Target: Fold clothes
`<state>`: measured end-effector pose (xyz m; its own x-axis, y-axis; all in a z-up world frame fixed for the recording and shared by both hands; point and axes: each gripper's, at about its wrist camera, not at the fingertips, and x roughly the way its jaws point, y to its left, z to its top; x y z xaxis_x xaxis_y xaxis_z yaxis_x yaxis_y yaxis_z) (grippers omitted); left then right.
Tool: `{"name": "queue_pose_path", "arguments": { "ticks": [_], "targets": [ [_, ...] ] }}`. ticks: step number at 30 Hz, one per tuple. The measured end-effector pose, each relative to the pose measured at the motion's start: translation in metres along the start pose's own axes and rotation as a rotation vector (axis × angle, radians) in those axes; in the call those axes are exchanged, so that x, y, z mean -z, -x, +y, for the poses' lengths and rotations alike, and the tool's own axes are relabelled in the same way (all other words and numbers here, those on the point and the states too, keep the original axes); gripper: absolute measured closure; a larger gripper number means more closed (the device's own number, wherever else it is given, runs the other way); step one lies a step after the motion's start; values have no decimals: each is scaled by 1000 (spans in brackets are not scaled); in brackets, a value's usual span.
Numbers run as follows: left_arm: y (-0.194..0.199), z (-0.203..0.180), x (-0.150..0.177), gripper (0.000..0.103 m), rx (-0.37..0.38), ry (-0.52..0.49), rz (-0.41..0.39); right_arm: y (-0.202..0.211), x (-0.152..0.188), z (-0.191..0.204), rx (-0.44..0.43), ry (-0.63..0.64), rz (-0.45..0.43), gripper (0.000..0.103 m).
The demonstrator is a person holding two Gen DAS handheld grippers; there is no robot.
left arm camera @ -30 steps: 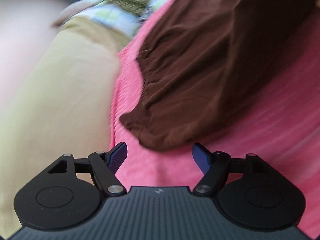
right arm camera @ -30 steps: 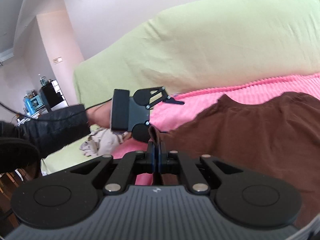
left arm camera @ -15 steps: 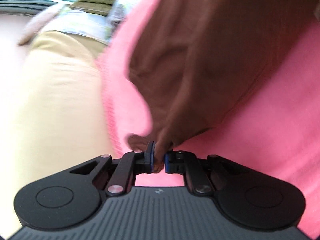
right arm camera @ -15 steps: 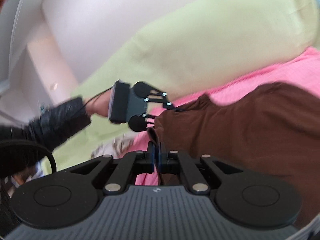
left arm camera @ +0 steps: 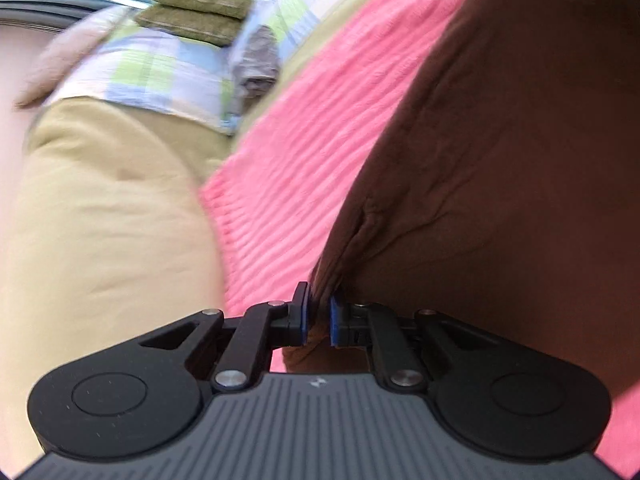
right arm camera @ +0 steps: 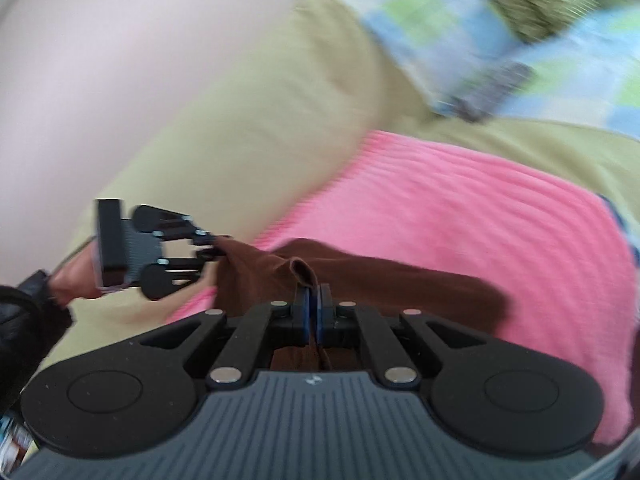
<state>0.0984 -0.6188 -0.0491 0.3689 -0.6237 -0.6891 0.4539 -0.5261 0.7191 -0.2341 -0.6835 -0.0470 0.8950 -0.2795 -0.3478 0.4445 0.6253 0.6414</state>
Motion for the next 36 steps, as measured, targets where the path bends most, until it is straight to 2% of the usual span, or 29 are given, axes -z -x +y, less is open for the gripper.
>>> {"name": "queue_pose_path", "arguments": {
  "ticks": [2,4,9,11,14,16,17,19,22,24,26,28,30,32,34,36],
  "targets": [
    [-19,-4,-11,92,28,-16,9,-1,-2,-19,16,-24,20,101],
    [-22,-12,-13,92,22,-11,2,-3,0,-31,18,-47,24,102],
    [-23,-9,-28,92,10,55,-46,29,-6,-33,21,-43,-63,102],
    [-35,-13,-36,91,12,41,-26,25,-6,-41,42,-44,-53,102],
    [-52,-23,-44,83,6,21,-2,10,-1,-60,68,-83,-5,102],
    [-50,-23,-41,81,6,43,-10,8,1,-62,77,-68,5,102],
    [-48,-23,-40,76,6,54,-15,7,2,-64,81,-61,11,102],
    [-44,-17,-30,65,16,88,-27,6,2,-64,87,-45,18,101],
    [-29,-12,-7,55,24,149,-25,9,1,-61,113,-23,13,99],
    [-21,-6,10,55,12,185,1,15,2,-56,159,1,-12,97],
    [-16,4,37,54,11,270,26,20,1,-49,206,32,-60,96],
    [-17,11,54,54,18,357,44,22,-1,-42,221,62,-95,96],
    [-22,16,64,52,31,425,37,18,-6,-25,196,125,-112,93],
    [-31,20,70,52,81,508,24,7,-15,-3,141,201,-119,87],
    [-36,17,72,55,103,522,21,-9,-23,12,89,248,-99,80],
    [-39,13,75,71,109,505,11,-29,-34,29,36,296,-70,76]
  ]
}}
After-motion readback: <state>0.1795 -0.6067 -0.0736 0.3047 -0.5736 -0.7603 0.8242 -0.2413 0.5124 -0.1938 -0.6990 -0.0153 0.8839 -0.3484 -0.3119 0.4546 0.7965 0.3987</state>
